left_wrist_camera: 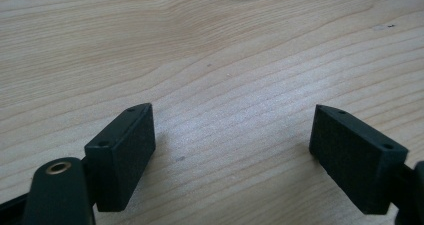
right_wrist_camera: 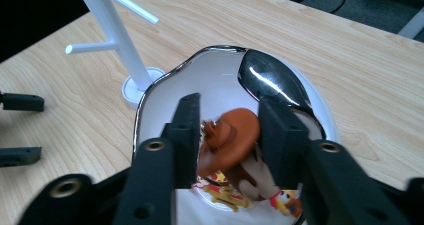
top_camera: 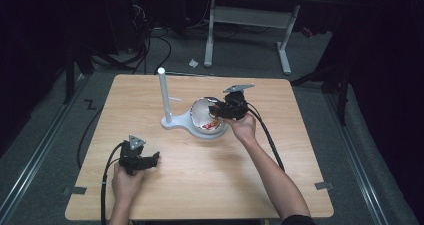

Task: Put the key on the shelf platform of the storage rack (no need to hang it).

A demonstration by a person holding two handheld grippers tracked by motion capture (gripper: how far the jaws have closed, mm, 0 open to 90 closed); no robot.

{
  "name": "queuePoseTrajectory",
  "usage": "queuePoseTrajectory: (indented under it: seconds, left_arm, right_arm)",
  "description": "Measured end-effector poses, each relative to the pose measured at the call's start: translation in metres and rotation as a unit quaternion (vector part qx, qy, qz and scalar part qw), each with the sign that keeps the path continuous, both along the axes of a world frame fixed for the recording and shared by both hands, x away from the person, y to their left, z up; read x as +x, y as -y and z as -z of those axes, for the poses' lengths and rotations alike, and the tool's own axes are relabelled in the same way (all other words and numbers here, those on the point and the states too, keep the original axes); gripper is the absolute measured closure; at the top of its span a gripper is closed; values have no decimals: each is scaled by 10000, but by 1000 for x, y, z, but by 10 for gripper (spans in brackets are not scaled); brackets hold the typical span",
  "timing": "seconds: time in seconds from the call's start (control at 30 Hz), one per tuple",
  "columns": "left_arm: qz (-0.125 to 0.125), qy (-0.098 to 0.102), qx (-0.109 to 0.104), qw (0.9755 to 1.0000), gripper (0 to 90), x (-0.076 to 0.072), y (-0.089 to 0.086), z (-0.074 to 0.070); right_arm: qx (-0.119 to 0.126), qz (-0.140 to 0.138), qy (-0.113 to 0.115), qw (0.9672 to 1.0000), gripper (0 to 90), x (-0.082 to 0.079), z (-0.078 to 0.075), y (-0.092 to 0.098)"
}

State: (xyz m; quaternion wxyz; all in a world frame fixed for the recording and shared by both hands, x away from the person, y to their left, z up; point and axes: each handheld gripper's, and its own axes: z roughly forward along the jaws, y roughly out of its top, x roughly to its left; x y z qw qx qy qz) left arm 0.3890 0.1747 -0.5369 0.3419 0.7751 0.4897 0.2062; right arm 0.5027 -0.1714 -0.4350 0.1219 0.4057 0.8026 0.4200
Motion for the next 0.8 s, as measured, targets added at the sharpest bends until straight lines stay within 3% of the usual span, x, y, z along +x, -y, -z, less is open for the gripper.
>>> queuePoseTrajectory:
  seconds: [0.23, 0.47, 0.57, 0.8]
  left_arm:
    - [0, 0, -1, 10000, 187, 0, 0, 0]
    - [0, 0, -1, 10000, 187, 0, 0, 0]
    - [1, 0, 0, 10000, 187, 0, 0, 0]
    - [5, -6, -1, 10000, 187, 0, 0, 0]
  right_arm:
    - [80, -73, 12, 9999, 484, -1, -1, 2]
    - [238, -105, 154, 9995, 492, -8, -9, 10]
    - [182, -51, 289, 9994, 497, -14, -14, 19]
    - [237, 79, 348, 9991, 501, -17, -17, 35]
